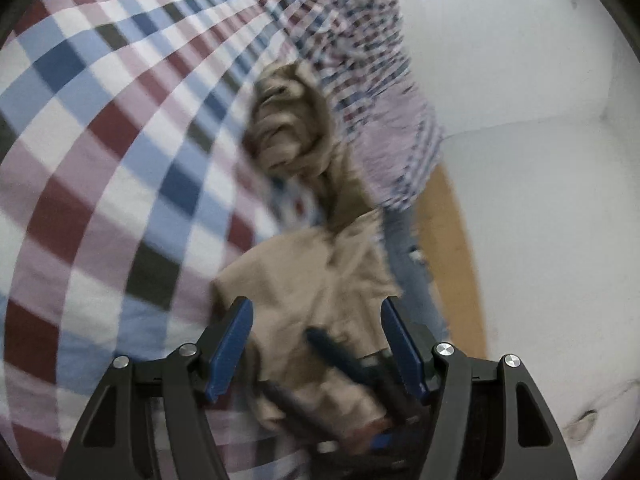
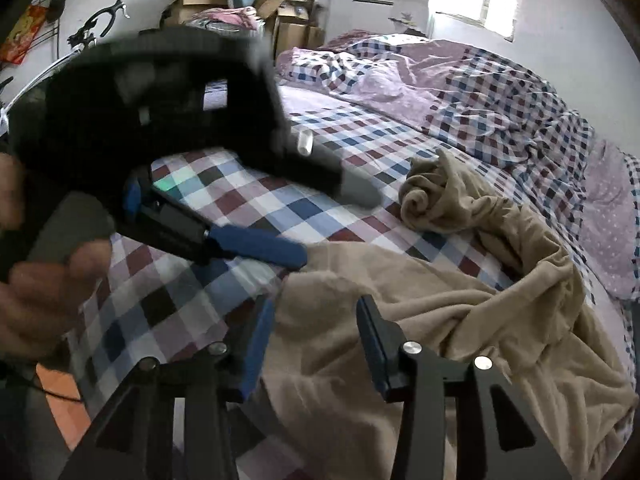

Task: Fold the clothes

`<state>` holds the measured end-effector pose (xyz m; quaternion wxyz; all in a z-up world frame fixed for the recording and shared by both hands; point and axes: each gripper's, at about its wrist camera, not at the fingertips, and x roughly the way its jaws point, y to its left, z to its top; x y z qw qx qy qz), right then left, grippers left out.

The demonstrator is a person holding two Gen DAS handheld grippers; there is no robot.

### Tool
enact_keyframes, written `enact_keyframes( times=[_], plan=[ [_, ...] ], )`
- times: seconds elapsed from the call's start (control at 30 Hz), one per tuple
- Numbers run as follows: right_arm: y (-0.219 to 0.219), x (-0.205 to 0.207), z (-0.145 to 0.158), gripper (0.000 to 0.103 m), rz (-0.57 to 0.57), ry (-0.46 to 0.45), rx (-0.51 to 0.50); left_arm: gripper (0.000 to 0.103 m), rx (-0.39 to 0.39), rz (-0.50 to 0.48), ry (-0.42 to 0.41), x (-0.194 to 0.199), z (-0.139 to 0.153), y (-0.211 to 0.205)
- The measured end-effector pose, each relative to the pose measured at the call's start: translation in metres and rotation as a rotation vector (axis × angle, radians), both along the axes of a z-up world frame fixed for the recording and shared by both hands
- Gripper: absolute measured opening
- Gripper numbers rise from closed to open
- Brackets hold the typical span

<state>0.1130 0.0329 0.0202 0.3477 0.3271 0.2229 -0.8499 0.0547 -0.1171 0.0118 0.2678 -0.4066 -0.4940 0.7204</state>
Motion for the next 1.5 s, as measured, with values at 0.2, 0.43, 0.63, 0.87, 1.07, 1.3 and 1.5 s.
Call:
enact_keyframes(
  times=[0.2,0.43,0.63,0.87,1.07,1.3,1.5],
  plan=[
    [-0.018,0.005,-0.017,0.047,-0.038,0.009,0.046,0.070,0.014,0.049,0.027,0.001,0.007,-0.013],
    [0.001,-0.019,-0.015,0.015,-0.143,-0.089,-0.068,0.070,-0.070,0.035,-0.067,-0.002,-0.013,-0.009],
    [0.026,-0.026,0.005,0.005,-0.130,-0.179,-0.247,0.070,-0.052,-0.009,-0.073,0.001,-0.016,0.001],
    [0.013,-0.008,0.007,0.005,0.015,-0.174,-0.217,0.061,-0.019,0.014,-0.054,0.005,-0.013,-0.001],
    [0.004,0.001,-0.007,0.008,0.024,-0.169,-0.145,0.006,-0.097,0.009,-0.028,0.005,-0.007,0.005],
    [0.011,0.004,-0.003,0.047,-0.021,-0.150,-0.171,0.002,-0.190,0.149,0.033,0.018,0.008,-0.020],
    [0.014,0.016,0.016,0.052,0.024,-0.136,-0.242,0.002,-0.243,0.335,0.047,0.053,0.028,-0.068]
  ],
)
